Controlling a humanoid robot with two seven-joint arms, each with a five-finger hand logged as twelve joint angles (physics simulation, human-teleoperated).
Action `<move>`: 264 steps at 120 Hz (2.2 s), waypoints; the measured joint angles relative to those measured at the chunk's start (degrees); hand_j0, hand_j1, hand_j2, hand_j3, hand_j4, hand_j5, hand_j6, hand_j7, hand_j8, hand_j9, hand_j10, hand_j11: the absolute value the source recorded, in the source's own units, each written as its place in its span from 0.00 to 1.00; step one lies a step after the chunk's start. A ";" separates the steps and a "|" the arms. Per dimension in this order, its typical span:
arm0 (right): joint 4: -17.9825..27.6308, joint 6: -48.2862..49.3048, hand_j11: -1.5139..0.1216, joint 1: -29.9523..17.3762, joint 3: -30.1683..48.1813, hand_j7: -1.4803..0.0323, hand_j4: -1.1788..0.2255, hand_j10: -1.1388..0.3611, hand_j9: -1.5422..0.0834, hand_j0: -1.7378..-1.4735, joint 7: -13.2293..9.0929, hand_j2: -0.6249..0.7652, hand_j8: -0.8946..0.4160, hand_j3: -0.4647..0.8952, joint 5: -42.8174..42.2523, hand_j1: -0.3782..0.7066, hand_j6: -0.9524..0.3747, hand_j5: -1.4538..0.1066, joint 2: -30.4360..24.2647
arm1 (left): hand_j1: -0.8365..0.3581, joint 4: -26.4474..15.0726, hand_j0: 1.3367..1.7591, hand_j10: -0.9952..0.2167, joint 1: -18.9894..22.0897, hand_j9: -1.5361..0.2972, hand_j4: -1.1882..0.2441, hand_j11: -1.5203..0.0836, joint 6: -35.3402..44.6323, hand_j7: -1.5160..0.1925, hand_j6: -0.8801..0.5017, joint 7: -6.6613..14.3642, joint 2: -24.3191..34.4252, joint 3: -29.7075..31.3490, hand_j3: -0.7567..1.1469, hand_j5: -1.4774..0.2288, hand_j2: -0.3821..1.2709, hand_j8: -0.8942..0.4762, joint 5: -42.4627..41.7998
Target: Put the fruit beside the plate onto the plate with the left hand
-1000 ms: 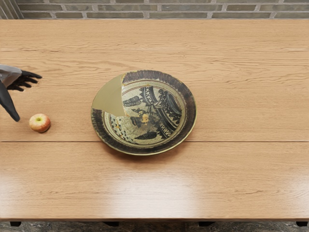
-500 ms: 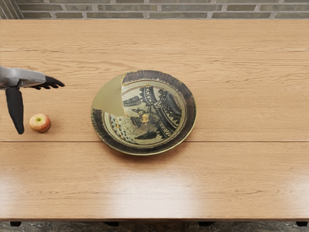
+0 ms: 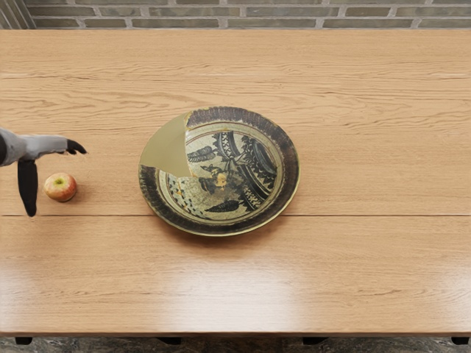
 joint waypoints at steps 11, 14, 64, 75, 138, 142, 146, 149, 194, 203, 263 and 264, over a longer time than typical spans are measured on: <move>0.00 0.00 0.92 0.00 0.00 0.97 0.83 0.75 0.94 0.30 0.00 0.45 0.67 0.34 0.00 0.04 0.71 0.92 0.00 | 0.87 -0.09 0.76 0.72 1.66 0.75 0.74 0.85 4.17 0.80 0.54 0.00 -1.09 0.03 0.40 0.77 0.25 0.56 2.42; 0.00 0.00 0.92 0.00 0.00 0.97 0.83 0.75 0.94 0.30 0.00 0.45 0.67 0.34 0.00 0.04 0.71 0.92 0.00 | 0.87 -0.13 0.76 0.72 2.04 0.75 0.74 0.85 4.98 0.80 0.54 0.00 -2.20 0.04 0.40 0.77 0.25 0.56 2.94; 0.00 0.00 0.92 0.03 0.00 0.97 0.83 0.75 0.94 0.30 0.00 0.45 0.67 0.34 0.00 0.04 0.71 0.92 0.00 | 0.87 -0.09 0.76 0.72 5.32 0.75 0.74 0.85 11.43 0.80 0.54 0.00 -5.41 4.71 0.40 0.77 0.25 0.56 9.83; 0.00 0.00 0.92 0.06 0.00 0.97 0.83 0.75 0.94 0.30 0.00 0.45 0.67 0.34 0.00 0.04 0.71 0.92 0.00 | 0.87 0.05 0.76 0.71 5.35 0.75 0.74 0.85 12.19 0.79 0.54 0.00 -5.26 5.41 0.40 0.77 0.25 0.56 10.34; 0.00 0.00 0.92 0.07 0.00 0.97 0.83 0.75 0.94 0.30 0.00 0.45 0.67 0.34 0.00 0.04 0.71 0.92 0.00 | 0.83 5.41 0.76 0.67 8.26 0.72 0.70 0.81 21.03 0.76 0.51 0.00 -5.76 7.18 0.40 0.74 0.25 0.52 14.30; 0.00 0.00 0.92 0.08 0.00 0.97 0.83 0.75 0.94 0.30 0.00 0.45 0.67 0.34 0.00 0.04 0.71 0.92 0.00 | 0.82 5.56 0.76 0.67 8.25 0.71 0.70 0.80 21.15 0.75 0.50 0.00 -5.80 7.15 0.40 0.73 0.26 0.51 14.32; 0.00 0.00 0.92 0.08 0.00 0.97 0.83 0.75 0.94 0.30 0.00 0.45 0.67 0.34 0.00 0.04 0.71 0.92 0.00 | 0.81 5.67 0.76 0.66 8.25 0.70 0.69 0.80 21.24 0.74 0.49 0.00 -6.13 7.12 0.40 0.72 0.26 0.51 14.33; 0.00 0.00 0.92 0.08 0.00 0.97 0.83 0.75 0.94 0.30 0.00 0.45 0.67 0.34 0.00 0.04 0.71 0.92 0.00 | 0.80 5.73 0.76 0.65 8.25 0.70 0.69 0.79 21.30 0.74 0.49 0.00 -6.51 7.11 0.40 0.72 0.26 0.50 14.33; 0.00 0.00 0.92 0.08 0.01 0.97 0.83 0.75 0.94 0.30 0.00 0.45 0.67 0.34 0.00 0.04 0.71 0.92 0.00 | 0.71 5.96 0.76 0.58 8.25 0.63 0.62 0.71 21.40 0.67 0.42 0.00 -7.78 7.46 0.40 0.64 0.27 0.43 14.23; 0.00 0.00 0.92 0.08 0.01 0.97 0.83 0.75 0.94 0.30 0.00 0.45 0.67 0.34 0.00 0.04 0.71 0.92 0.00 | 0.69 6.27 0.76 0.56 8.25 0.62 0.61 0.70 21.44 0.66 0.41 0.00 -7.78 7.56 0.40 0.63 0.27 0.42 14.35; 0.00 0.00 0.92 0.09 0.00 0.97 0.83 0.75 0.94 0.30 0.00 0.45 0.67 0.34 0.00 0.04 0.71 0.92 0.00 | 0.66 10.43 0.76 0.54 8.69 0.60 0.59 0.68 22.27 0.63 0.39 0.00 -10.22 7.77 0.40 0.61 0.28 0.40 16.97; 0.00 0.00 0.92 0.09 0.00 0.97 0.83 0.75 0.94 0.30 0.00 0.45 0.67 0.34 0.00 0.04 0.71 0.92 0.00 | 0.66 10.44 0.76 0.54 8.69 0.60 0.59 0.68 22.27 0.63 0.39 0.00 -10.23 7.80 0.40 0.61 0.28 0.40 16.97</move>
